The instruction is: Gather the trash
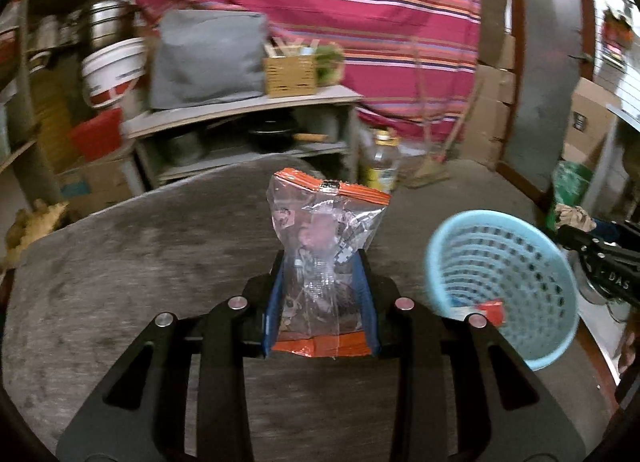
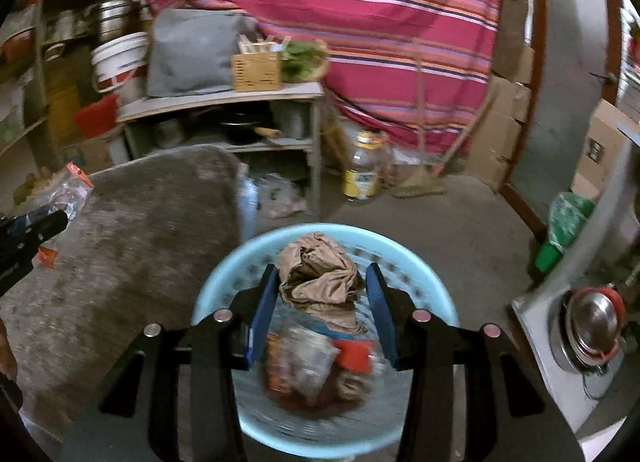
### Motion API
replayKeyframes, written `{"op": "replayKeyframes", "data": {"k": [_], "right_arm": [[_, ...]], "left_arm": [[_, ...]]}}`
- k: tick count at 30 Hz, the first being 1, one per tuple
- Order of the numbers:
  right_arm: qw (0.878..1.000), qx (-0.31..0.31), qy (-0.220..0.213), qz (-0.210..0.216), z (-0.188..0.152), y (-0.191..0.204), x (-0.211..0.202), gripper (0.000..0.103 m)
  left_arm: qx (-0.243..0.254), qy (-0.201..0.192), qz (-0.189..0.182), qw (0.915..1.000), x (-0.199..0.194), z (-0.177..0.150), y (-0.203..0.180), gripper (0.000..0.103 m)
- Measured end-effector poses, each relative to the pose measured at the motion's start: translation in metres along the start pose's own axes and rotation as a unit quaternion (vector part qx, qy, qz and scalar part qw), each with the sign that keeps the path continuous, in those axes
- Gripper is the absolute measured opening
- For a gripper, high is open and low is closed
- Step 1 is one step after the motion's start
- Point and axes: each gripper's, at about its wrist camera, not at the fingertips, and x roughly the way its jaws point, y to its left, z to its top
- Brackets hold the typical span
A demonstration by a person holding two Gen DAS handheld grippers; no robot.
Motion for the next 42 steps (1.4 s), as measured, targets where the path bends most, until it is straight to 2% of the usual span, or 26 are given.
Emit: {"op": "replayKeyframes", "data": {"k": [7,12,16,19,23,28,30,33,40,42], "right_arm": [[0.999,0.037,0.016,-0.007,-0.013,-0.047,0.005,0.045],[0.999,0.037,0.025,-0.008,-0.019,-0.061,0.013,0.045],[0.999,0.037,0.025,-0.008,-0.020,-0.067,0.014,0.045],[0.999,0.038,0.022,-0.007,-0.018,-0.070,0.015,0.045],[0.999,0.041,0.022,-0.005,-0.017,-0.072,0.015,0.045],[0.999,0.039,0.026,0.000,-0.017,-0.066,0.018,0.045],[0.999,0.037,0.028,0.003,-0.017,-0.062,0.019,0.045],[0.999,0.036,0.030,0.011,-0.018,-0.056,0.024,0.045],[0.999,0.029,0.028,0.027,-0.016,-0.032,0.034,0.050],[0.999,0.035,0.018,0.038,-0.016,-0.028,0.035,0.069]], "left_arm": [[0.014,0.010,-0.043,0.9989,0.020,-0.003,-0.067,0.031],[0.023,0.017,-0.071,0.9970,0.040,-0.003,-0.111,0.030],[0.034,0.025,-0.084,0.9956,0.051,0.000,-0.133,0.030],[0.040,0.027,-0.082,0.9955,0.054,0.003,-0.142,0.040],[0.043,0.019,-0.084,0.9954,0.049,0.004,-0.138,0.068],[0.034,0.007,-0.081,0.9961,0.040,0.009,-0.127,0.074],[0.028,-0.007,-0.067,0.9973,0.032,0.009,-0.117,0.085],[0.028,-0.031,-0.043,0.9982,0.020,0.008,-0.104,0.095],[0.024,-0.059,-0.005,0.9979,-0.006,0.002,-0.070,0.098],[0.021,-0.060,0.001,0.9980,-0.012,0.001,-0.059,0.098]]}}
